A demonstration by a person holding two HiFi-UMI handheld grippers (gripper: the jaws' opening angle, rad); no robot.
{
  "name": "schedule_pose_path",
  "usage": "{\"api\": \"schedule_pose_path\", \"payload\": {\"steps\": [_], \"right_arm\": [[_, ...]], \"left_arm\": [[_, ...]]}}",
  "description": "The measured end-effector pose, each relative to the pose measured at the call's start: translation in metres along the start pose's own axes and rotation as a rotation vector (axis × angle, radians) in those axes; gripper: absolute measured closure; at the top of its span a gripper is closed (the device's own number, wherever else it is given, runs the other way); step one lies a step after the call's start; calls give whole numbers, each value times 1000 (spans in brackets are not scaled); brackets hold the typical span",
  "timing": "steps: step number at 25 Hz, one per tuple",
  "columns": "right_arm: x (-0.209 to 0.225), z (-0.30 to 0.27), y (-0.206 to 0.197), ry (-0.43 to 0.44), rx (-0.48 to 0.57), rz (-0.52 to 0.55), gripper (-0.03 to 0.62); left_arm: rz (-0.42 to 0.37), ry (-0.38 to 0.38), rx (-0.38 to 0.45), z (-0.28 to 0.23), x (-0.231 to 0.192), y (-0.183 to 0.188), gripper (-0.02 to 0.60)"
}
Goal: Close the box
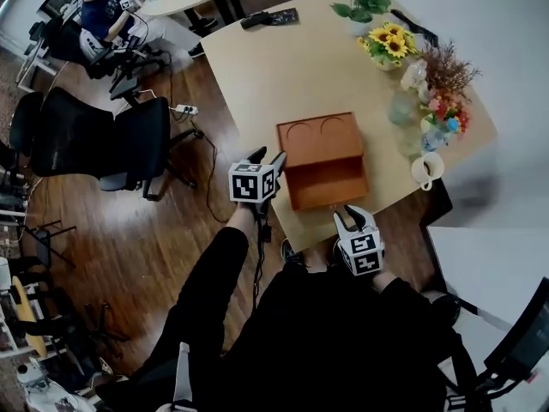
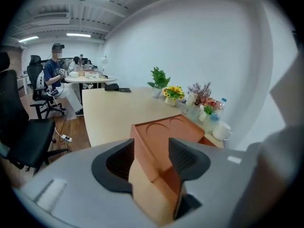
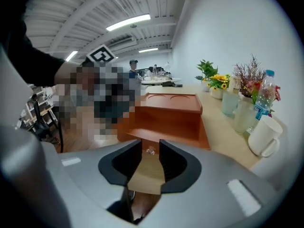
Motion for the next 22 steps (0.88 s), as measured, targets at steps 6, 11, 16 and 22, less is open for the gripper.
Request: {"api": "schedule_pose_path", "payload": {"steps": [6, 11, 16, 22], "right_arm": [[-19, -31, -16, -80, -99, -25, 476], [-20, -56, -18, -169, -146, -52, 478], [-22, -69, -11, -192, -126, -115, 522], [-12, -86, 6, -209, -134, -122, 525]], "left_arm": [[114, -100, -113, -58, -30, 5, 371], [126, -151, -126, -68, -31, -3, 380], [114, -164, -158, -70, -32, -1, 380], [117, -167, -144, -70, -30, -4, 380]]}}
Point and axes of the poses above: the fingertips, and each gripper's own axes: z backward along the fingers, x to its right, y out of its top, the point moved 10 cm from there along z, backward along the fingers, and after that the axes turned 6 degrees about -y, right-handed, at the moved point
